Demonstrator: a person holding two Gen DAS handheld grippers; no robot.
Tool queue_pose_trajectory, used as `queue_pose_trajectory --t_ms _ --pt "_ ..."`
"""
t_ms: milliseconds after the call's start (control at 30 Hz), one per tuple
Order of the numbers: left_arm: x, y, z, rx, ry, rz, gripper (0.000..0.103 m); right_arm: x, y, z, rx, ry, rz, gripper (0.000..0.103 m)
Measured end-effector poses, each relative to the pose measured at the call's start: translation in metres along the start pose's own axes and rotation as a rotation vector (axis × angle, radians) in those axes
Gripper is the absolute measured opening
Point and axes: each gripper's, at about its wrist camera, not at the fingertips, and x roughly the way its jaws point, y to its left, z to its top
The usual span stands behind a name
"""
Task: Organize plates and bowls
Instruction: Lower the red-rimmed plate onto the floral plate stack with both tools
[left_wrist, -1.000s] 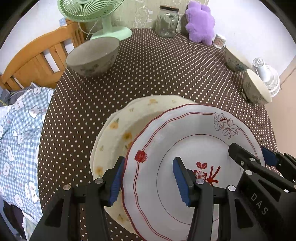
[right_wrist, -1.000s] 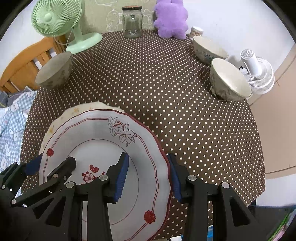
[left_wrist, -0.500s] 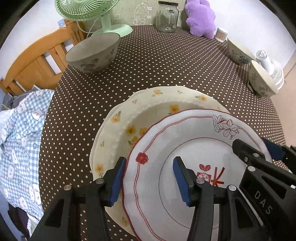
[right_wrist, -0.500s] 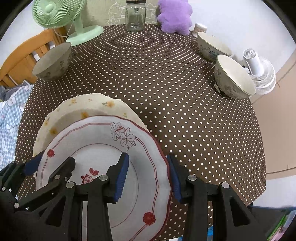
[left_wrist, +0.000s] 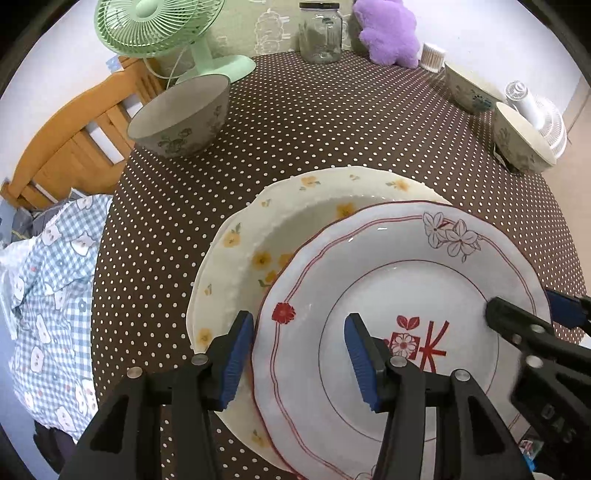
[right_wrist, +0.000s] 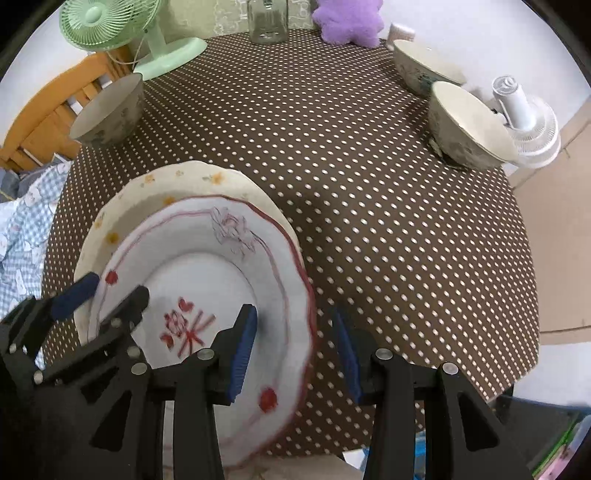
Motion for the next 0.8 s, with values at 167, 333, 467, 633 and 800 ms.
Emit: queue_pose_trajectory --t_ms 167,333,467,633,800 --pt "0.0 0.001 0.001 0.005 0.004 -0.003 0.052 -0.012 0.006 -0.005 -0.032 -0.023 0.008 0.026" --pt "-0.004 0.004 -0.001 0.013 -0.008 0.006 0.053 -0.009 0.007 0.003 -0.025 -0.031 0.017 0.025" --pt "-0.008 0.007 -0.002 0.017 -0.016 0.02 0.054 0.0 0.015 0.015 -0.024 -0.037 0.025 0.026" --pt "-0.009 0.017 0.001 -0.005 -0.019 0.035 0.054 0.01 0.023 0.024 -0.029 -0.038 0.043 0.028" --pt "-0.009 0.022 0.002 -0.013 -0.02 0.034 0.057 0.015 0.032 0.03 -0.048 -0.062 0.032 0.03"
